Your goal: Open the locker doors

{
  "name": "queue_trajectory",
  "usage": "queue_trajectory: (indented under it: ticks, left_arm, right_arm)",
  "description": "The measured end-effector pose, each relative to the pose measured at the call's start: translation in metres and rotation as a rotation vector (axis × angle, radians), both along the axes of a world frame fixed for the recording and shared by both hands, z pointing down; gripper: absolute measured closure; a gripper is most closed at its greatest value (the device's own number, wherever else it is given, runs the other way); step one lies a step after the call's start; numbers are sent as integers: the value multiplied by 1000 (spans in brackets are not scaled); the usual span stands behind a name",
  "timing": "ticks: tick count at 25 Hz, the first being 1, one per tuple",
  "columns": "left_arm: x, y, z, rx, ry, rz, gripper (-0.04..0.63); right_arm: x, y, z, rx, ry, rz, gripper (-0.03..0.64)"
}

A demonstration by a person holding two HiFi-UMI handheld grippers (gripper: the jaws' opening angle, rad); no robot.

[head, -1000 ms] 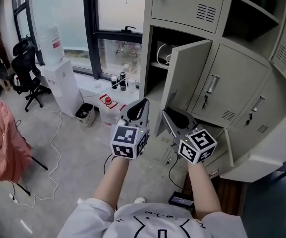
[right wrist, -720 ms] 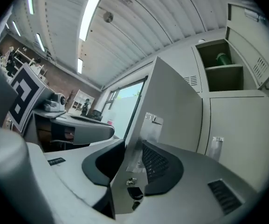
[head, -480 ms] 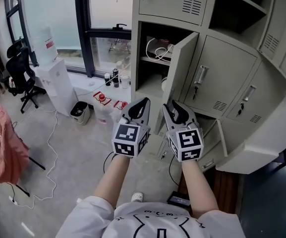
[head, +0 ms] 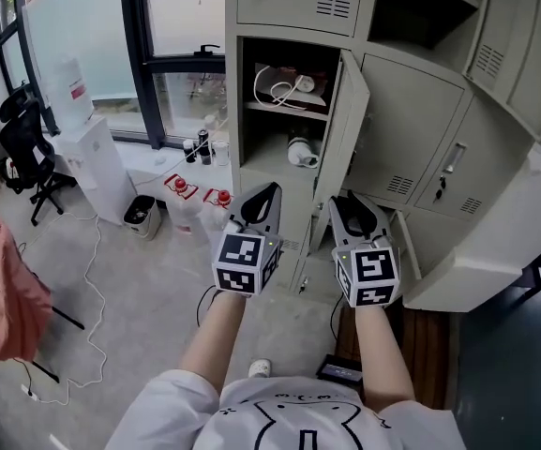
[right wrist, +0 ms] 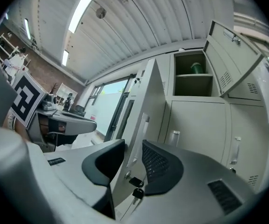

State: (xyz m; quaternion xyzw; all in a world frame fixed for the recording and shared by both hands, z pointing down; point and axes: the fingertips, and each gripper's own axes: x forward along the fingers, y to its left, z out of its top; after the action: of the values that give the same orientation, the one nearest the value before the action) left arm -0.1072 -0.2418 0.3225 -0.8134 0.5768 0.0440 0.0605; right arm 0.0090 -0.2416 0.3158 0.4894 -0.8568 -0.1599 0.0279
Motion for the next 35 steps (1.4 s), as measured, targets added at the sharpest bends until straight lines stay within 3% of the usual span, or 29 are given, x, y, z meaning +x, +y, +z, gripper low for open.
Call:
queue_trajectory:
  ticks: [3, 6, 13, 21, 28, 32, 35]
  left_arm:
    - [6, 2, 1, -1, -1, 10, 580]
    - [10, 4, 0, 7, 12, 16, 580]
    - [17, 1, -3, 17, 6, 20, 580]
    - [38, 4, 4, -6, 29, 66, 580]
    - [53, 29, 11, -15, 76, 71, 580]
    - [70, 51, 15, -9, 51, 81, 580]
    - [80, 69, 19, -7, 32, 95, 580]
  right_arm:
    - [16, 1, 2, -11, -22, 4, 511]
    - [29, 1, 4, -21, -31, 6, 580]
    - [67, -9, 5, -29, -72, 98, 609]
    - [76, -5, 0, -15, -70, 127, 609]
    - [98, 45, 8, -41, -141, 103, 609]
    - [111, 79, 15, -21, -128, 75, 611]
    - [124, 101, 18, -16, -172, 72, 611]
